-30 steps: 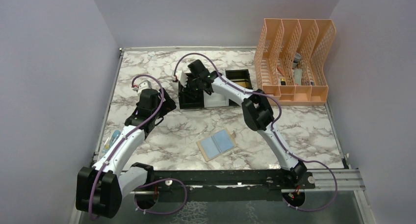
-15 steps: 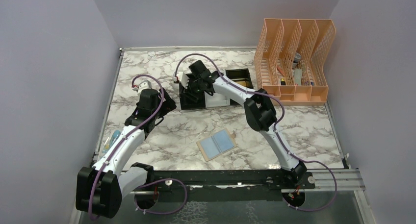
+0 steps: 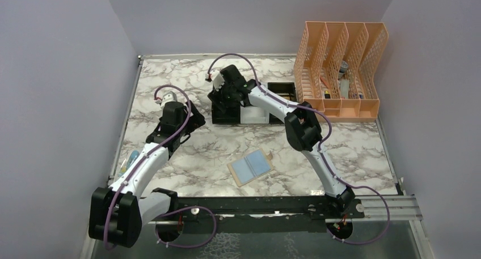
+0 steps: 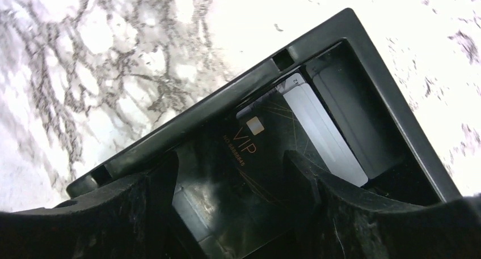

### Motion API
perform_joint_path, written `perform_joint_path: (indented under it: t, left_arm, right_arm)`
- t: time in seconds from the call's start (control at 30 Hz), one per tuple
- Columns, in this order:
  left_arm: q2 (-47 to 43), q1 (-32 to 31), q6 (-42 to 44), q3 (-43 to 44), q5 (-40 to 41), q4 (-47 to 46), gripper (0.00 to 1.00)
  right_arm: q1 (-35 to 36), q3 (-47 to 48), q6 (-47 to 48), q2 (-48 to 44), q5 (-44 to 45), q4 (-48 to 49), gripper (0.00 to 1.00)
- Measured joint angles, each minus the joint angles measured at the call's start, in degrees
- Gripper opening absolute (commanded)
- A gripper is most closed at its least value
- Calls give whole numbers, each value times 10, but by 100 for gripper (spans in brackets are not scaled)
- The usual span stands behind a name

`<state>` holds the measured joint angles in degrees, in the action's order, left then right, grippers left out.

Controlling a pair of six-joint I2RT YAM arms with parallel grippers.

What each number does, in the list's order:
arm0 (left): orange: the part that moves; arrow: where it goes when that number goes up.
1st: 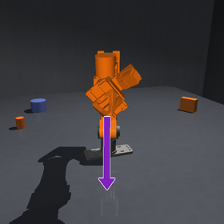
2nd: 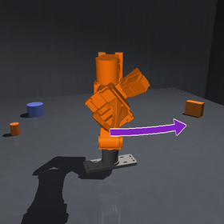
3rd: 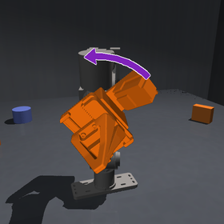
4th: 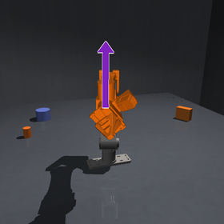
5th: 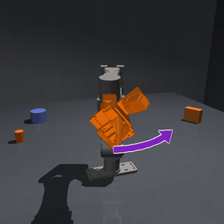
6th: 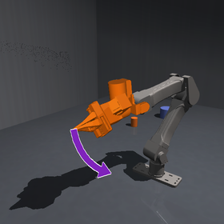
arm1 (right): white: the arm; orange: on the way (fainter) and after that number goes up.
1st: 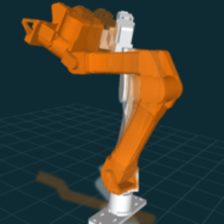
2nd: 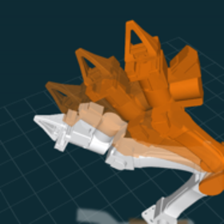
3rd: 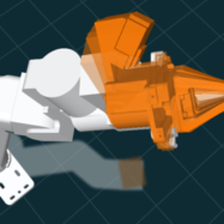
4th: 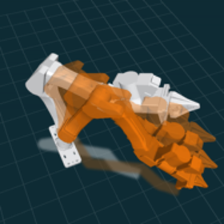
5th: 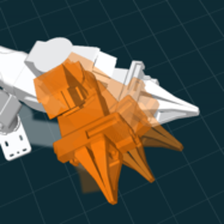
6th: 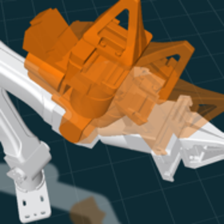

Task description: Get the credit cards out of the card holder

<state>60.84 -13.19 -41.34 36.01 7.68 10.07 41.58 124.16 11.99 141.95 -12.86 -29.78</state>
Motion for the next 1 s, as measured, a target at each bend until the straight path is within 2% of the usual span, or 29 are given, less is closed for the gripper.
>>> perform_joint_path:
  t: [0.23,0.43,0.6,0.8,1.0]
  left_arm:
    - [63,0,2,22,-37,-25,93]
    - [87,0,4,32,-62,-43,93]
    - [87,0,4,32,-66,-46,93]
    - [73,0,3,31,-62,-43,93]
    - [17,0,-9,24,-24,-25,94]
  right_arm:
    - [0,1,-72,0,51,-2,75]
    - [0,12,-63,5,65,-31,75]
    - [1,19,-55,7,36,-54,75]
    - [14,-61,-42,-39,-2,-45,74]
    - [31,-154,-39,-98,-28,-29,74]
